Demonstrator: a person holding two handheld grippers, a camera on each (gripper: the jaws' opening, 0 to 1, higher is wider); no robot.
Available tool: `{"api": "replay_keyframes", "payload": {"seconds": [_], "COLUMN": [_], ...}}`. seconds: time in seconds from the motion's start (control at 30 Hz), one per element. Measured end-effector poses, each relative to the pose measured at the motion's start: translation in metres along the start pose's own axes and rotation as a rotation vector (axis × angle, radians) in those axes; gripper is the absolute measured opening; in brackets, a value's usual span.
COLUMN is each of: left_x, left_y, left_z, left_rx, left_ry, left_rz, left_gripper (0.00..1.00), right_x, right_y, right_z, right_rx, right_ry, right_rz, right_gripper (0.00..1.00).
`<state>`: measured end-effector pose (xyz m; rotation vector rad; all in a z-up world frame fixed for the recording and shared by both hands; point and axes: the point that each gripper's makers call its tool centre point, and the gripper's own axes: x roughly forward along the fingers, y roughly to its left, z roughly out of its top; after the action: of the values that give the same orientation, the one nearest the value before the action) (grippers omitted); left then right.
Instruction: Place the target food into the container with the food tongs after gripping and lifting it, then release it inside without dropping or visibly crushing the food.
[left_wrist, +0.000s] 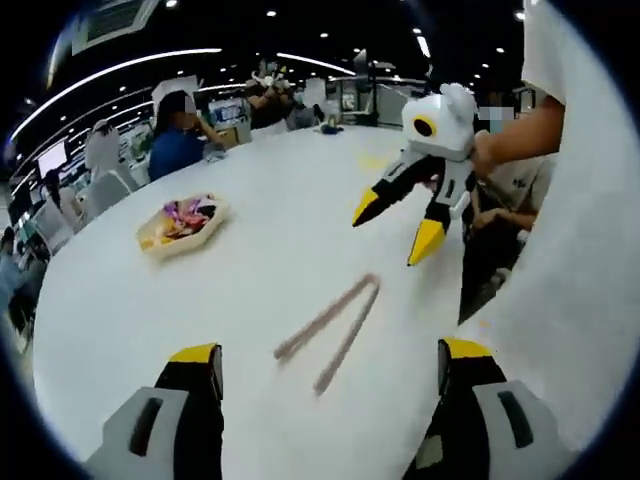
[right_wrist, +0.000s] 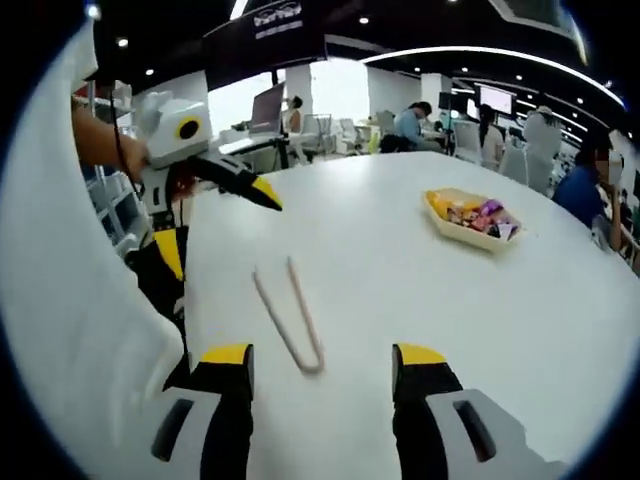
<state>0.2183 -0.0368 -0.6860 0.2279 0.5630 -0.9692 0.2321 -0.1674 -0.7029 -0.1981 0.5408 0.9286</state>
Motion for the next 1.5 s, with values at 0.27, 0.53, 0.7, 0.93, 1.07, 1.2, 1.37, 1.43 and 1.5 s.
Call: {"api": "replay_keyframes", "payload": {"seconds": [0.27, 0.53, 0.7, 0.93, 1.07, 1.2, 1.37, 1.43, 1.5], "left_x": [-0.028, -0.06, -0.078, -0.107, -0.114, -0.115, -0.119, -0.121, -0.123], "left_y": [0.022, 0.026, 0.021, 0.009, -0.005, -0.01, -0.01, -0.01, -0.01], "left_z": [0.026, 0.019, 0.013, -0.01, -0.025, -0.033, -0.032, -0.033, -0.033], "left_rx": [-0.135, -0.171, -0.137, -0.162, -0.126, -0.137, -0.135, -0.131, -0.128], "left_ry": [-0.203, -0.237, -0.269, -0.247, -0.216, -0.214, -0.227, -0.221, -0.227], "left_rz": [0.127, 0.211, 0.245, 0.282, 0.287, 0.292, 0.313, 0.321, 0.33], "left_gripper": [0.99, 0.99, 0.99, 0.99, 0.99, 0.99, 0.99, 0.99, 0.99], "right_x": [-0.021, -0.049, -0.059, -0.064, -0.06, -0.06, -0.064, -0.066, -0.068], "right_y": [-0.003, -0.009, -0.003, 0.0, 0.015, 0.022, 0.023, 0.022, 0.02], "right_z": [0.028, 0.034, 0.033, 0.042, 0.045, 0.043, 0.027, 0.022, 0.019], "right_rx": [0.148, 0.204, 0.227, 0.33, 0.323, 0.357, 0.365, 0.364, 0.365], "right_ry": [-0.168, -0.215, -0.211, -0.279, -0.281, -0.293, -0.267, -0.257, -0.254], "right_rz": [-0.159, -0.306, -0.33, -0.394, -0.375, -0.366, -0.368, -0.371, -0.375], "right_gripper": [0.77, 0.92, 0.97, 0.97, 0.97, 0.97, 0.96, 0.96, 0.96]}}
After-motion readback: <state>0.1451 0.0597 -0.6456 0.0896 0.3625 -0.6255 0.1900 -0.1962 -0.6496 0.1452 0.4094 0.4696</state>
